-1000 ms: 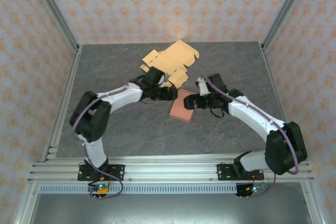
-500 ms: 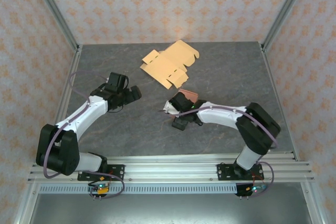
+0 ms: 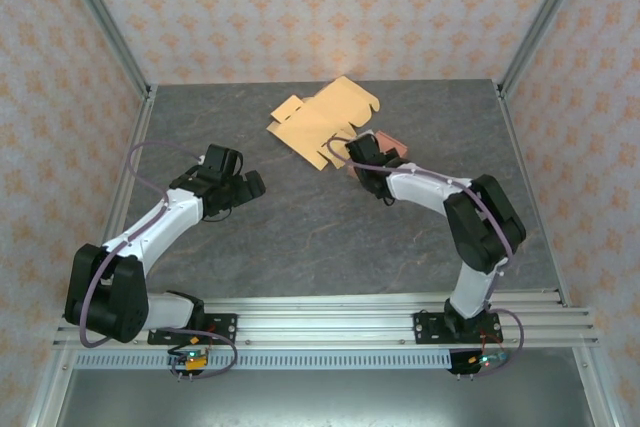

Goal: Fold the paper box

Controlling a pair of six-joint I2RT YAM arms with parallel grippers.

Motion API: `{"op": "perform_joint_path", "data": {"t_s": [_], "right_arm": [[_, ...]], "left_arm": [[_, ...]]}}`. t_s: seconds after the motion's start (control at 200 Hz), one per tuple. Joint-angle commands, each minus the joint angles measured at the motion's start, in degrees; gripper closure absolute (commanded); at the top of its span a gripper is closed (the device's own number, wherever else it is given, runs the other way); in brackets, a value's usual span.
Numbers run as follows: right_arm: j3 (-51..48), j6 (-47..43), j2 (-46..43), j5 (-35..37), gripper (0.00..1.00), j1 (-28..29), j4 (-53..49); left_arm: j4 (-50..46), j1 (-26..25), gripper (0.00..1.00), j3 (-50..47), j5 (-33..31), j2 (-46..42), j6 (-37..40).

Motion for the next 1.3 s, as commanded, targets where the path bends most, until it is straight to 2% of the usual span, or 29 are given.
{"op": "perform_joint_path", "data": {"t_s": [0.0, 0.135, 0.17, 0.235, 0.305, 0.43, 0.531, 0.676, 0.731, 0.831, 0.886, 1.061, 1.291], "right_arm": [[4.8, 6.9, 2.7, 3.5, 0.32, -2.7, -3.8], [9.5, 5.8, 6.7, 1.1, 0.31, -5.7, -5.9], [9.9, 4.5, 6.2, -2.1, 0.28, -6.1, -6.2], [10.5, -0.2, 4.0, -13.3, 0.2, -5.8, -8.2], [9.9, -8.6, 0.7, -23.3, 0.15, -4.4, -9.9], [10.6, -22.0, -0.5, -30.9, 0.09, -1.7, -17.2], [11.3, -25.7, 2.4, -29.4, 0.06, -1.0, -20.1], [11.1, -26.3, 5.0, -27.7, 0.05, 1.0, -18.2], [10.9, -25.4, 6.2, -23.2, 0.05, 1.5, -15.7], [11.1, -19.7, 8.3, -9.9, 0.08, 0.8, -8.7], [11.8, -15.4, 8.7, -6.6, 0.11, -0.6, -7.6], [12.6, -2.6, 8.3, -7.0, 0.21, -7.3, -6.9], [17.5, 0.2, 13.7, -5.0, 0.23, -13.9, -9.8]], "left_arm": [[-0.7, 0.2, 0.02, -1.7, -1.5, -1.2, 1.3], [-0.3, 0.2, 0.02, -2.3, -1.4, -1.6, 1.7], [-0.4, 0.3, 0.02, -2.3, -1.6, -2.0, 2.0], [-0.3, 0.3, 0.02, -2.7, -1.7, -3.0, 2.6], [-0.3, 0.3, 0.02, -3.2, -2.7, -4.9, 2.6], [-0.1, 0.3, 0.02, -4.2, -4.6, -7.5, 2.0], [0.2, 0.5, 0.02, -4.5, -5.0, -7.7, 1.4], [0.1, 0.5, 0.02, -4.9, -4.5, -6.8, 0.9], [0.1, 0.5, 0.01, -5.2, -4.5, -6.9, 0.8], [0.0, 0.6, 0.02, -5.8, -4.8, -7.1, 0.5], [-0.1, 0.6, 0.02, -5.9, -4.9, -7.3, 0.5], [-0.1, 0.6, 0.02, -6.2, -4.8, -7.5, 0.8], [0.3, 0.6, 0.02, -6.1, -4.4, -6.6, 0.6]]}}
